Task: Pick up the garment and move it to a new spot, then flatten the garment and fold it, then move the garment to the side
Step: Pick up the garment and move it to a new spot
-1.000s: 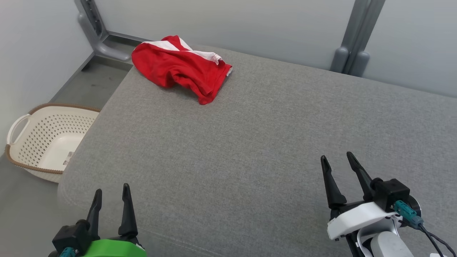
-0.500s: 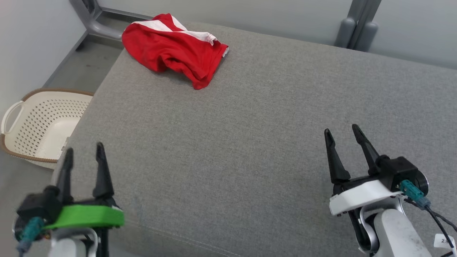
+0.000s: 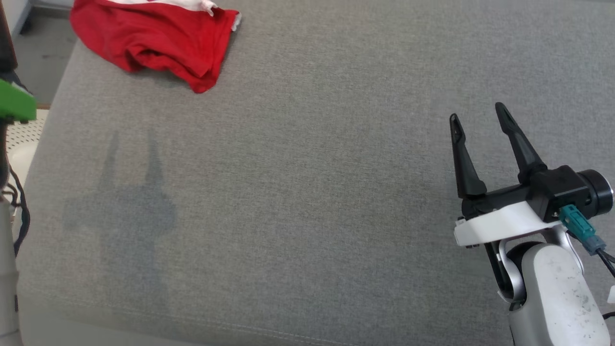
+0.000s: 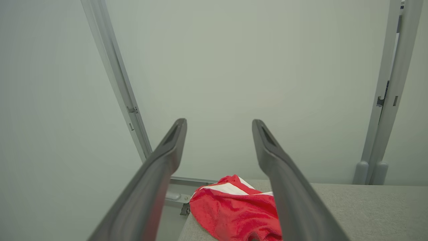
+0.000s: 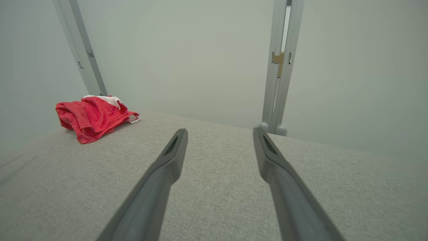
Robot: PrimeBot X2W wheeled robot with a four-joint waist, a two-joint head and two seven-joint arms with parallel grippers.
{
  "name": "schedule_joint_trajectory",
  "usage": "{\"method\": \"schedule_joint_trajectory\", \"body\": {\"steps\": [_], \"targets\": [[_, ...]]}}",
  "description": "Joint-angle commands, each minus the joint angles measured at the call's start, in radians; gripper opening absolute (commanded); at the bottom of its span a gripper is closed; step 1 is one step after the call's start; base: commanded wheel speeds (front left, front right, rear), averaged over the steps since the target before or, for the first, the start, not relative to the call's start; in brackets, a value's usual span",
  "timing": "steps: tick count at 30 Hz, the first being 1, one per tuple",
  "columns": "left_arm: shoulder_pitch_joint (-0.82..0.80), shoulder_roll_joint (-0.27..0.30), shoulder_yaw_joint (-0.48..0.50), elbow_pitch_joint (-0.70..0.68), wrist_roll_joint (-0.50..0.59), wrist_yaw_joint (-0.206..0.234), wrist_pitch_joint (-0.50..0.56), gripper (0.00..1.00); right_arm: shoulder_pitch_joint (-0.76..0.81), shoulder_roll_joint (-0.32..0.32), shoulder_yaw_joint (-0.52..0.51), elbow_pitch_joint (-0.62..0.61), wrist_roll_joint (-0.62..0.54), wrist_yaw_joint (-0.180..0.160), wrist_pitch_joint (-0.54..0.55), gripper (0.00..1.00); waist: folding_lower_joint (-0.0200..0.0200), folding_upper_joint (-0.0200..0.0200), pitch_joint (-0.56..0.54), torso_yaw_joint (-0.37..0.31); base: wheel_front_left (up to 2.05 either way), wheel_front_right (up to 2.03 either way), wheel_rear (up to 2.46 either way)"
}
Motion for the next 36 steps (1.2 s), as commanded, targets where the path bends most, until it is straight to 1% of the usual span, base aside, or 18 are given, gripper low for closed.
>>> {"method": "schedule_joint_trajectory", "body": {"steps": [1,5,8,13,16,20,21,22,23,24,27,31,36], "targets": [[-0.055,0.009,-0.01,0.042,-0.022,-0.005,0.034,1.0,-0.018,-0.002,-0.004,-0.024,-0.012,-0.001,0.009,1.0,0.0,0.0,0.123,-0.104,0.0,0.0,0.0],[-0.177,0.018,-0.044,0.175,-0.069,-0.012,0.118,1.0,-0.015,-0.002,-0.007,-0.076,-0.031,-0.001,0.032,1.0,0.0,0.0,0.183,-0.138,0.0,0.0,0.0],[-0.231,0.035,-0.067,0.261,-0.099,-0.014,0.15,1.0,-0.015,-0.002,-0.003,-0.1,-0.013,-0.001,0.042,1.0,0.0,0.0,0.219,-0.165,0.0,0.0,0.0],[-0.264,0.048,-0.109,0.399,-0.127,-0.017,0.197,1.0,-0.017,-0.002,-0.009,-0.135,-0.015,-0.001,0.045,1.0,0.0,0.0,0.267,-0.2,0.0,0.0,0.0],[-0.266,0.06,-0.123,0.475,-0.14,-0.016,0.234,1.0,-0.013,-0.002,-0.014,-0.139,-0.022,-0.001,0.038,1.0,0.0,0.0,0.277,-0.214,0.0,0.0,0.0],[-0.273,0.074,-0.132,0.573,-0.136,0.002,0.288,1.0,-0.007,-0.002,-0.019,-0.134,-0.008,-0.001,0.027,1.0,0.0,0.0,0.275,-0.225,0.0,0.0,0.0],[-0.276,0.074,-0.136,0.595,-0.134,0.007,0.295,0.8,-0.008,-0.002,-0.019,-0.13,-0.004,-0.001,0.021,1.0,0.0,0.0,0.271,-0.227,0.0,0.0,0.0],[-0.277,0.071,-0.138,0.607,-0.133,0.011,0.299,0.44,-0.008,-0.002,-0.019,-0.127,-0.002,-0.001,0.02,1.0,0.0,0.0,0.268,-0.227,0.0,0.0,0.0],[-0.276,0.068,-0.142,0.618,-0.131,0.013,0.302,0.25,-0.01,-0.002,-0.017,-0.124,0.002,-0.001,0.018,1.0,0.0,0.0,0.264,-0.226,0.0,0.0,0.0],[-0.275,0.065,-0.145,0.628,-0.13,0.014,0.301,0.0,-0.011,-0.002,-0.015,-0.12,0.005,-0.001,0.013,1.0,0.0,0.0,0.259,-0.226,0.0,0.0,0.0],[-0.273,0.062,-0.147,0.646,-0.14,0.008,0.29,0.0,-0.012,-0.002,-0.01,-0.106,0.014,-0.001,0.006,1.0,0.0,0.0,0.244,-0.223,0.0,0.0,0.0],[-0.278,0.059,-0.144,0.645,-0.157,-0.001,0.237,0.0,-0.016,-0.002,-0.008,-0.083,0.026,-0.001,-0.008,1.0,0.0,0.0,0.205,-0.225,0.0,0.0,0.0],[-0.294,0.042,-0.14,0.618,-0.189,-0.01,0.177,0.0,-0.006,-0.002,-0.01,-0.036,0.049,-0.001,-0.033,1.0,0.0,0.0,0.115,-0.238,0.0,0.0,0.0]]}}
